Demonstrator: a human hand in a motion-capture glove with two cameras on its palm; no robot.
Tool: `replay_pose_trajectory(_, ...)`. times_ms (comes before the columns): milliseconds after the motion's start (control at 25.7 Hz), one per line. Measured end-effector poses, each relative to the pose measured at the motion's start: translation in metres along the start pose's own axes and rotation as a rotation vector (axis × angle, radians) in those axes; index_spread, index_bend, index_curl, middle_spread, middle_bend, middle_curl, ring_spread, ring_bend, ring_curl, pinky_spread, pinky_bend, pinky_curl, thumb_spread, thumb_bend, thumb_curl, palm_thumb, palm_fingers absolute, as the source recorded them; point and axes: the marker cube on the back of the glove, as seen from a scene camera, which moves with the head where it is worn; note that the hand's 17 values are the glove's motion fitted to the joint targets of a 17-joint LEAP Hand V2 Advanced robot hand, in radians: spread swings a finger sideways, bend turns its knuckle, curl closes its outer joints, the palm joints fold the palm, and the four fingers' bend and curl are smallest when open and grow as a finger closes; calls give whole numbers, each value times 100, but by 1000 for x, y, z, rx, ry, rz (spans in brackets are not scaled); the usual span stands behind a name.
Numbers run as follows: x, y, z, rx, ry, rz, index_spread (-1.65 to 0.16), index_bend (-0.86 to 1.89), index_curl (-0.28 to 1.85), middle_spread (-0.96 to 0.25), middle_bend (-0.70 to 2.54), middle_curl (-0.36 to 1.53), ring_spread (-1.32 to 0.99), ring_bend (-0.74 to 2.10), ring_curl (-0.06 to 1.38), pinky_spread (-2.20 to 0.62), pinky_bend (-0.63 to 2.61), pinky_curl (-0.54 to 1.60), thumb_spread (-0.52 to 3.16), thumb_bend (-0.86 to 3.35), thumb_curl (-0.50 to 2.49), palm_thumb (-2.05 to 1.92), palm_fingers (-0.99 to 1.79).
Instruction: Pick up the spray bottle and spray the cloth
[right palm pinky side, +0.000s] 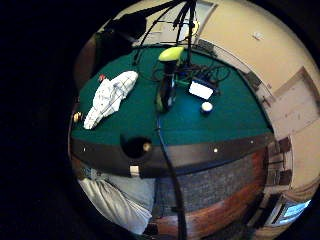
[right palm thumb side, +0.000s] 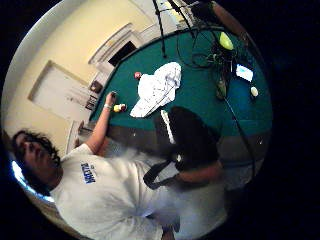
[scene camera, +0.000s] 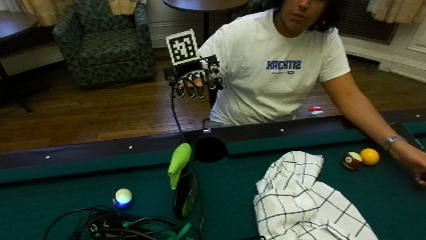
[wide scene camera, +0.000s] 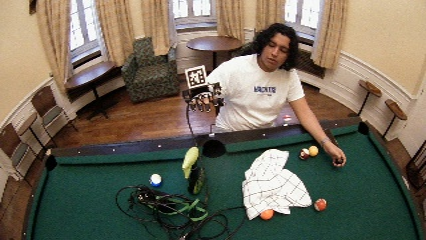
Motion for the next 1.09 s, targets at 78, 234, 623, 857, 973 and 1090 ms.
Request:
replay_pose_trajectory(78, 5, 0, 3, -8, -27, 10, -41, 14, 20, -7, 29, 23, -5, 29, 19, 22, 37, 24, 113, 20, 20, 44, 49)
replay_pose_trajectory(234, 20, -10, 5, 26, -100, 19, -42, 14, 21, -7, 28, 25, -5, 29, 21, 22, 37, 25, 117, 18, 21, 44, 49)
replay_pose_trajectory(623, 75, -11, 24, 77, -539, 92, -42, 13, 22, -8, 25, 28, -6, 35, 25, 22, 35, 28, 120, 14, 25, 49, 54)
replay_pose_trajectory(857, 109, -6, 46, 13, -681, 158, -40, 14, 23, -9, 26, 30, -8, 37, 27, 22, 32, 28, 113, 8, 26, 48, 59)
replay_pose_trajectory(973, 116, -7, 57, 0, -749, 173, -40, 12, 24, -10, 25, 31, -9, 37, 28, 21, 33, 29, 109, 4, 26, 48, 59)
replay_pose_trajectory(1090, 118, -6, 68, -20, -799, 192, -40, 12, 23, -12, 23, 31, -9, 37, 28, 20, 34, 31, 105, 2, 27, 48, 57)
